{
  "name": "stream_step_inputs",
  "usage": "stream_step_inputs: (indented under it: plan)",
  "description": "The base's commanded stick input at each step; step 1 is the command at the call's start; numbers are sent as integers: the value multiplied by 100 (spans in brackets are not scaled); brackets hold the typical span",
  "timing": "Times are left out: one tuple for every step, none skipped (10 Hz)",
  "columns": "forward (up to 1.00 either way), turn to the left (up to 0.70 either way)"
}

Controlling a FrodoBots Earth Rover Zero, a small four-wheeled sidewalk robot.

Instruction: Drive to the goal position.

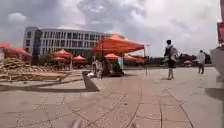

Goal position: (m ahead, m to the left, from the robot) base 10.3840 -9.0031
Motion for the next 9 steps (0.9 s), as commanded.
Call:
stream_step_inputs:
  plan:
    - [85,-11]
    - [85,-2]
    - [85,-1]
    - [85,-1]
    - [85,-17]
    - [85,-32]
    - [85,-35]
    - [85,-35]
    - [85,-35]
